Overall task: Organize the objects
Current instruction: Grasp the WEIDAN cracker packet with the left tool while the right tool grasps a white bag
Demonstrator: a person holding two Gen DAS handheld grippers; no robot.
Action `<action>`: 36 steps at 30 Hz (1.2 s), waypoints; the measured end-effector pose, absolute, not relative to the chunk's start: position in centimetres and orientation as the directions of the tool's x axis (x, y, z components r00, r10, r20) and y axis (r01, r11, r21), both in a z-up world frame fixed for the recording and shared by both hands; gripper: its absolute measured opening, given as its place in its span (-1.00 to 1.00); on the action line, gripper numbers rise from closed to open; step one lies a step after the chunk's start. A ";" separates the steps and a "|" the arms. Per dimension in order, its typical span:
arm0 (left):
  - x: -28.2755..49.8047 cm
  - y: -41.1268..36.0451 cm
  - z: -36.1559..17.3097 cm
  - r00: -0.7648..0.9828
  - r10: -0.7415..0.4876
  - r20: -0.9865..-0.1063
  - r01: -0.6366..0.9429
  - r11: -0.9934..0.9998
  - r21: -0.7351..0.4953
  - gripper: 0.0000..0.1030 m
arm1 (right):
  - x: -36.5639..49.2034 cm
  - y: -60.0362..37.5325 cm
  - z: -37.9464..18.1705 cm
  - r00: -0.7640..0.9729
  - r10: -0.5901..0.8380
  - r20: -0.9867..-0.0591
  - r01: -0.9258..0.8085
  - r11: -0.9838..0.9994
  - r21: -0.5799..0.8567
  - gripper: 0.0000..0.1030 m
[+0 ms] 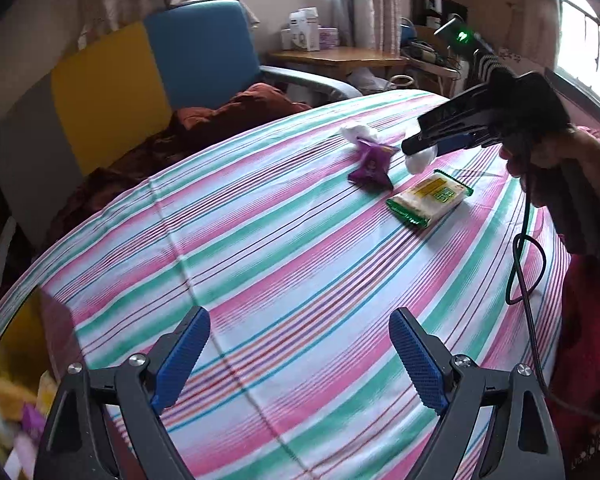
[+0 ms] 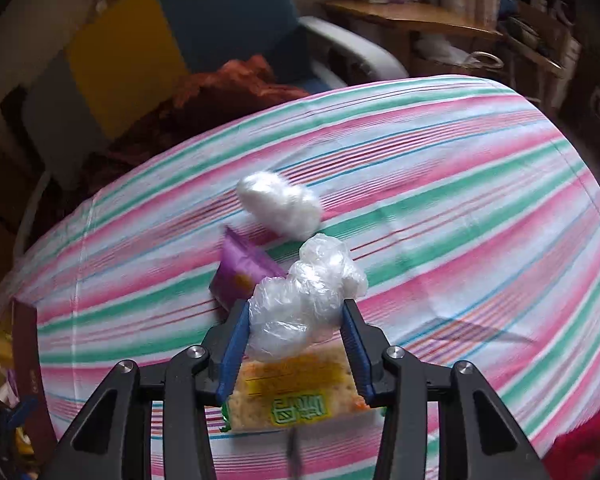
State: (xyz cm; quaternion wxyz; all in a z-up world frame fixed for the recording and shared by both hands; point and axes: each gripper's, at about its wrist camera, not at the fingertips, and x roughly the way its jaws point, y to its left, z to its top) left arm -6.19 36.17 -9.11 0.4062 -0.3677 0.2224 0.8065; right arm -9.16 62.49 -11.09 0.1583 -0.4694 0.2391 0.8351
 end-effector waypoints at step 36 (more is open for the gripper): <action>-6.2 55.0 -14.1 -0.072 0.548 -0.833 -0.985 -0.172 -0.027 -0.02 | -7.0 65.7 -9.8 -0.587 0.076 -0.806 -0.566 -0.751 0.341 -0.11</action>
